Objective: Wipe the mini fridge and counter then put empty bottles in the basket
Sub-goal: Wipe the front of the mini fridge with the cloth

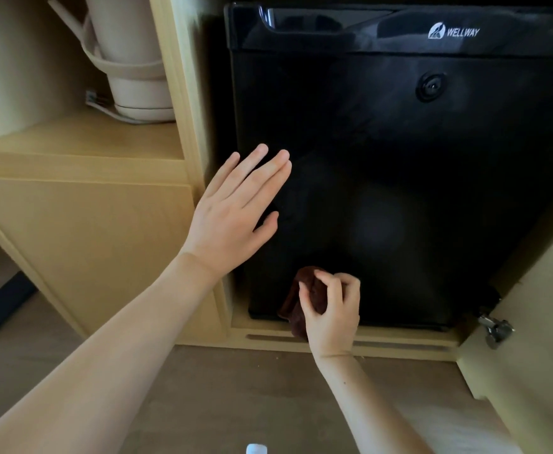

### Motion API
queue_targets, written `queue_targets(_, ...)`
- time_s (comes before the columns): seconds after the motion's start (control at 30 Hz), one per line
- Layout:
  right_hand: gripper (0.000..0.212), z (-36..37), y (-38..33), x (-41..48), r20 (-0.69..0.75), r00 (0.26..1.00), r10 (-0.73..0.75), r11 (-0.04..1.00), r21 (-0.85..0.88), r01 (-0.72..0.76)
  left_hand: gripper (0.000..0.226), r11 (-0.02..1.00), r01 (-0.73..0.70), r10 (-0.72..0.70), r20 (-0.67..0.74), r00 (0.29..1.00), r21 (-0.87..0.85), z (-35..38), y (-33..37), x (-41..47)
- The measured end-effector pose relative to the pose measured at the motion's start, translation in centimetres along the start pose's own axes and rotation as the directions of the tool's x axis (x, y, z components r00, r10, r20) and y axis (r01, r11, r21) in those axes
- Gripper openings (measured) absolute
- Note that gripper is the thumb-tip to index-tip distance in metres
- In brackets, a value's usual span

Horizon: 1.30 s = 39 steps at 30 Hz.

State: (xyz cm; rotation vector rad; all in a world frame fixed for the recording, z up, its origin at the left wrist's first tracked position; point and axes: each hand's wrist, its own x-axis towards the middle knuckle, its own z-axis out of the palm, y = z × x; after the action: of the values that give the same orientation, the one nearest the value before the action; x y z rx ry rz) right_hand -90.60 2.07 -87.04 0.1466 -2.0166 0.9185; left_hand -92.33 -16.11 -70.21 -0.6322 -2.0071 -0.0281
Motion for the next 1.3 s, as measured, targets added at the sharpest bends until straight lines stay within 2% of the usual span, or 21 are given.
queue_targets(0.13, 0.041, 0.0, 2.2, -2.8, 0.194, 0.981, -0.003, 0.997, -0.081, 0.019, 0.063, 1.0, 0.024, -0.024, 0.013, 1.0, -0.006, -0.1, 0.2, 0.0)
queue_targets(0.23, 0.037, -0.5, 2.0, -3.1, 0.229, 0.973, 0.016, 0.996, -0.088, 0.005, 0.064, 0.999, 0.037, -0.037, 0.033, 0.999, -0.001, -0.4, 0.6, 0.1)
queue_targets(0.37, 0.03, -2.5, -0.4, -0.9, 0.095, 0.995, -0.023, 0.999, 0.049, 0.019, 0.062, 1.0, -0.001, 0.002, 0.049, 0.999, -0.01, -1.5, 0.1, 0.6)
queue_targets(0.53, 0.027, -5.5, -6.8, 7.8, -0.153, 0.982, -0.109, 0.96, 0.241, 0.144, 0.056, 0.999, -0.027, 0.026, 0.016, 1.0, 0.046, -3.4, -1.2, 1.2)
queue_targets(0.63, 0.026, -6.7, -10.7, 13.6, -0.309, 0.937, -0.163, 0.936, 0.251, 0.246, 0.057, 0.994, 0.0, 0.0, -0.002, 1.0, 0.11, -4.1, -2.3, 1.6)
queue_targets(0.7, 0.025, -7.0, -12.5, 16.5, -0.347, 0.915, -0.206, 0.926, 0.233, 0.297, 0.059, 0.991, 0.028, -0.025, -0.022, 0.999, 0.13, -4.4, -2.9, 1.9)
queue_targets(0.87, 0.025, -6.1, -14.0, 19.0, -0.178, 0.946, -0.271, 0.948, 0.118, 0.294, 0.065, 0.986, 0.035, -0.028, -0.046, 0.999, 0.165, -4.2, -3.5, 2.3)
queue_targets(1.1, 0.024, -4.8, -12.6, 16.5, -0.04, 0.953, -0.301, 0.952, 0.051, 0.303, 0.065, 0.987, 0.035, -0.022, -0.08, 0.997, 0.16, -3.6, -3.9, 2.1)
queue_targets(1.3, 0.024, -3.4, -11.3, 13.3, 0.0, 0.951, -0.309, 0.95, 0.036, 0.309, 0.061, 0.99, 0.047, -0.036, -0.083, 0.996, 0.132, -3.5, -3.7, 2.1)
